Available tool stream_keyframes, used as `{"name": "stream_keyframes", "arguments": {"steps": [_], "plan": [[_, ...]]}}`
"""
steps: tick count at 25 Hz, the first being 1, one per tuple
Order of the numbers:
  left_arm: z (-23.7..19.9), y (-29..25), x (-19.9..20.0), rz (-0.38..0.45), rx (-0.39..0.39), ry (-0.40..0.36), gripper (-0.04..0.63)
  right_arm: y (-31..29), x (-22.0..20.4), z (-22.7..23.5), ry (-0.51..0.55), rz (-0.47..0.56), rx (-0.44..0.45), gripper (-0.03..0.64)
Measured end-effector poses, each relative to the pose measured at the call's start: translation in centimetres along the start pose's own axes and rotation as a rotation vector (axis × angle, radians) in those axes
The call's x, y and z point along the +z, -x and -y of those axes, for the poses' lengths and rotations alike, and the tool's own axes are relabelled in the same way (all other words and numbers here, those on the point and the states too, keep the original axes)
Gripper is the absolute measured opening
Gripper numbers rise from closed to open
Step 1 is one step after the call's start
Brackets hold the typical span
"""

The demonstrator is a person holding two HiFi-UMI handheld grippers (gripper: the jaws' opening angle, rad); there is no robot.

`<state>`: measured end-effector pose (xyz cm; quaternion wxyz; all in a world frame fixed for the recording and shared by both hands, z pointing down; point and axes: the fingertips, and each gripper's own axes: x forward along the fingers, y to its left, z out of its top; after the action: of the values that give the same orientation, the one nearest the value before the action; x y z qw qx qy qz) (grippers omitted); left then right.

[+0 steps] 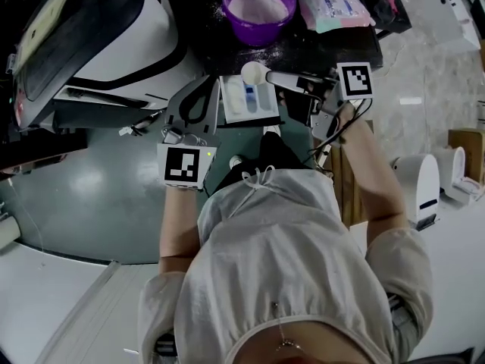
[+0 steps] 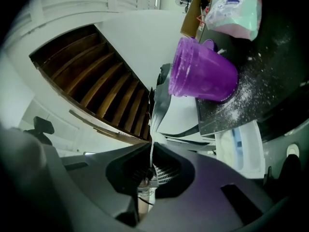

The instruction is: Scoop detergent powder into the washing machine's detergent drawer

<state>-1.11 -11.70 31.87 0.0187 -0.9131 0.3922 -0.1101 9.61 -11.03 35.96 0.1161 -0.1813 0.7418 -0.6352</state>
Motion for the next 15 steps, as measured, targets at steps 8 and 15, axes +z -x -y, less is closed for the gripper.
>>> {"name": "stream_keyframes", "arguments": {"steps": [8,15], "plan": [[1.3,1.9,-4.6,-0.057,-0.025,0.043,0.023,-1.0,-4.0,4.7,-0.06,-0.002,-0.075,0.012],[1.3,2.9,-8.2,-0.095,-0.026,0.082,0.023,-2.6,-6.5,9.6,-0.014,-0.094,-0.292,0.012]]}}
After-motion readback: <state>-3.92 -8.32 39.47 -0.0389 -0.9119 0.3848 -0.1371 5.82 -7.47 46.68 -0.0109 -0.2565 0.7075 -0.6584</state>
